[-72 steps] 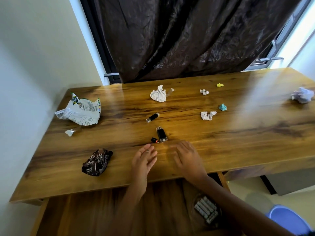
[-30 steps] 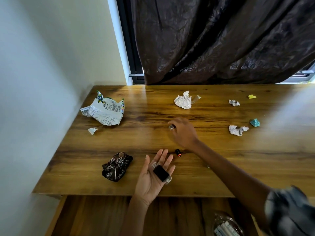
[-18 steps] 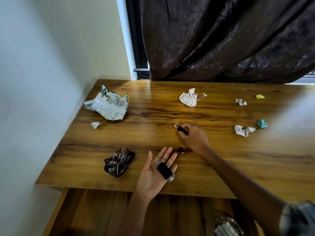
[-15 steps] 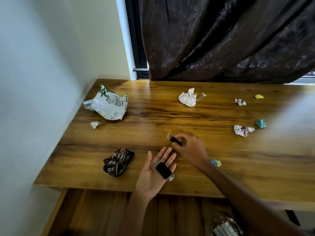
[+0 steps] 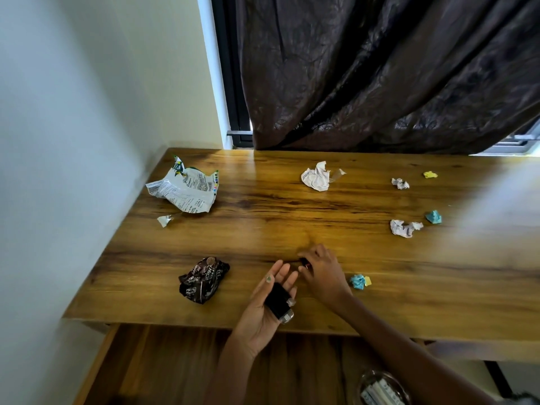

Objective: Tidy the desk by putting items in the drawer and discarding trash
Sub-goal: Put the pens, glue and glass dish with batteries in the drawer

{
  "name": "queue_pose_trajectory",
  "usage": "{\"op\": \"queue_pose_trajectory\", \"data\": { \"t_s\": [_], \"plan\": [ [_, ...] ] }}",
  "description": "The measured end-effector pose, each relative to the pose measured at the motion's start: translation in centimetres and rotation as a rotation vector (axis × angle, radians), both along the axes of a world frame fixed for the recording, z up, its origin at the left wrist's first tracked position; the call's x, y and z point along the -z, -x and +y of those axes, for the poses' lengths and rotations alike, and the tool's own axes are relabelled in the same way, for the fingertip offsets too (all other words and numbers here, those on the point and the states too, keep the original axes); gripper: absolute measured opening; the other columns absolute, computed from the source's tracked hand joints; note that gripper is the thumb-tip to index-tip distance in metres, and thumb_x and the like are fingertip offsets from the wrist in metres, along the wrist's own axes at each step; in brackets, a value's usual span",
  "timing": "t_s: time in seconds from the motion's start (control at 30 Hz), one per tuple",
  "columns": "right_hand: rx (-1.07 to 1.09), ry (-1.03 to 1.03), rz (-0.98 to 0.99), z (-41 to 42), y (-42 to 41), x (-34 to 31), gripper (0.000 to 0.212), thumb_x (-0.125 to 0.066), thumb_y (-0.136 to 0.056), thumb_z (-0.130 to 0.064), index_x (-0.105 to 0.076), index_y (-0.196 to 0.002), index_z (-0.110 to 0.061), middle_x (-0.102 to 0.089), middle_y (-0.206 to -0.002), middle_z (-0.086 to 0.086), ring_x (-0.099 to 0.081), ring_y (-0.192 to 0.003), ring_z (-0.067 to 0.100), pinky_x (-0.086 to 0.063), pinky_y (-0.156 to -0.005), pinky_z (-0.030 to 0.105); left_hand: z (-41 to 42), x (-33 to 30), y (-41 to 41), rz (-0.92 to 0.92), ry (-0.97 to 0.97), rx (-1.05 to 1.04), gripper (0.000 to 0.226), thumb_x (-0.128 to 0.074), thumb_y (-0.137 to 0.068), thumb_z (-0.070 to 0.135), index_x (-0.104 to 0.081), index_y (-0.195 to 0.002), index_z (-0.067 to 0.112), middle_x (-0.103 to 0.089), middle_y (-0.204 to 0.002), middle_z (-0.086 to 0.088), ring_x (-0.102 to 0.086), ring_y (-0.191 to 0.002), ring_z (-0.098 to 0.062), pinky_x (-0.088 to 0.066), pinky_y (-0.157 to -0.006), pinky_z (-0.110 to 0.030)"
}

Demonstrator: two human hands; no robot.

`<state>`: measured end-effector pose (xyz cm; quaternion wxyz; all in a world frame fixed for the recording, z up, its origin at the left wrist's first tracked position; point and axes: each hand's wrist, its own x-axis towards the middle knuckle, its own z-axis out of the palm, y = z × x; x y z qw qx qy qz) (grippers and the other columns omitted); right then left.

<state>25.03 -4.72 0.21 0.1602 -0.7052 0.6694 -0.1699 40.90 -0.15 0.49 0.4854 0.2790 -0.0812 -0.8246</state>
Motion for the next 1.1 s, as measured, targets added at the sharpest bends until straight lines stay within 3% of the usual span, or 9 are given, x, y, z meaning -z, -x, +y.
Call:
{"op": "queue_pose_trajectory", "data": {
  "t_s": [0.3, 0.4, 0.5, 0.6, 0.73, 0.83, 0.93, 1.03, 1.1],
  "plan": [
    [0.102, 0.076, -0.157, 2.4, 0.9, 0.9, 0.020, -0.062, -0.085, -0.014, -0.060, -0.105, -0.015, -0.055, -0.111, 0.003, -0.052, -0.098, 0.013, -0.044, -0.080, 0.021, 3.7, 0.6, -0.3, -0.138, 0.093, 0.161, 0.043, -0.045, -0.094, 0.017, -0.044, -0.136, 0.009, -0.055, -0.136, -0.011, -0.053, -0.124, -0.024, -0.050, -0.096, -0.031],
    [0.124, 0.040, -0.281, 3.7, 1.4, -0.3, 0.016, -0.065, -0.081, -0.011, -0.066, -0.096, -0.016, -0.061, -0.093, -0.002, -0.051, -0.076, 0.005, -0.038, -0.067, 0.014, 5.3, 1.3, -0.1, -0.111, 0.089, 0.210, 0.058, -0.065, -0.085, 0.021, -0.043, -0.137, 0.006, -0.054, -0.136, -0.013, -0.051, -0.126, -0.027, -0.049, -0.098, -0.033],
    [0.103, -0.079, -0.534, 6.4, 1.9, -2.3, 0.017, -0.070, -0.078, -0.009, -0.067, -0.083, -0.026, -0.063, -0.076, -0.010, -0.056, -0.068, 0.001, -0.044, -0.064, 0.015, 6.6, 2.2, 0.1, -0.121, 0.104, 0.301, 0.072, -0.081, -0.072, 0.023, -0.047, -0.133, 0.005, -0.053, -0.137, -0.014, -0.051, -0.126, -0.028, -0.050, -0.096, -0.032],
    [0.007, -0.245, -0.629, 10.1, 2.7, -3.4, 0.015, -0.072, -0.079, -0.012, -0.070, -0.089, -0.023, -0.070, -0.080, -0.006, -0.062, -0.068, -0.002, -0.049, -0.064, 0.014, 7.6, 3.0, 0.5, -0.175, 0.086, 0.378, 0.048, -0.062, -0.086, 0.017, -0.049, -0.131, 0.004, -0.056, -0.134, -0.014, -0.054, -0.123, -0.028, -0.049, -0.096, -0.033],
    [0.027, -0.376, -0.484, 14.2, 4.0, -1.7, 0.014, -0.069, -0.081, -0.013, -0.068, -0.086, -0.025, -0.067, -0.081, -0.009, -0.059, -0.067, -0.008, -0.045, -0.060, 0.010, 9.0, 5.2, 1.4, -0.374, 0.018, 0.424, 0.030, -0.047, -0.093, 0.006, -0.058, -0.121, 0.006, -0.065, -0.121, -0.012, -0.064, -0.108, -0.024, -0.051, -0.087, -0.030],
    [0.059, -0.512, -0.373, 16.3, 4.7, 1.2, 0.018, -0.069, -0.081, -0.013, -0.065, -0.080, -0.031, -0.065, -0.084, -0.013, -0.060, -0.079, -0.003, -0.046, -0.066, 0.012, 10.2, 7.0, 2.2, -0.677, 0.041, 0.509, 0.025, -0.044, -0.097, 0.008, -0.064, -0.110, 0.017, -0.065, -0.113, -0.006, -0.064, -0.100, -0.016, -0.053, -0.071, -0.026],
    [-0.024, -0.617, -0.215, 17.6, 4.6, 3.1, 0.016, -0.064, -0.084, -0.012, -0.070, -0.094, -0.024, -0.068, -0.099, -0.008, -0.062, -0.092, 0.003, -0.047, -0.074, 0.012, 10.6, 8.2, 3.0, -0.923, 0.154, 0.584, 0.025, -0.048, -0.097, 0.013, -0.065, -0.098, 0.030, -0.062, -0.116, -0.005, -0.060, -0.106, -0.019, -0.049, -0.074, -0.021],
    [-0.077, -0.630, -0.131, 18.3, 4.0, 4.3, 0.020, -0.059, -0.086, -0.010, -0.069, -0.103, -0.015, -0.066, -0.110, -0.003, -0.060, -0.102, 0.008, -0.046, -0.088, 0.018, 11.0, 9.1, 3.3, -1.036, 0.240, 0.624, 0.020, -0.048, -0.098, 0.016, -0.062, -0.109, 0.026, -0.058, -0.120, -0.007, -0.057, -0.109, -0.019, -0.045, -0.073, -0.014],
    [-0.086, -0.607, -0.108, 18.4, 3.6, 4.9, 0.021, -0.058, -0.086, -0.009, -0.069, -0.102, -0.015, -0.066, -0.111, -0.001, -0.060, -0.103, 0.011, -0.045, -0.085, 0.018, 11.1, 9.4, 3.3, -1.112, 0.310, 0.650, 0.025, -0.048, -0.098, 0.016, -0.057, -0.120, 0.022, -0.057, -0.119, -0.004, -0.056, -0.108, -0.016, -0.044, -0.074, -0.012]
  ]
}}
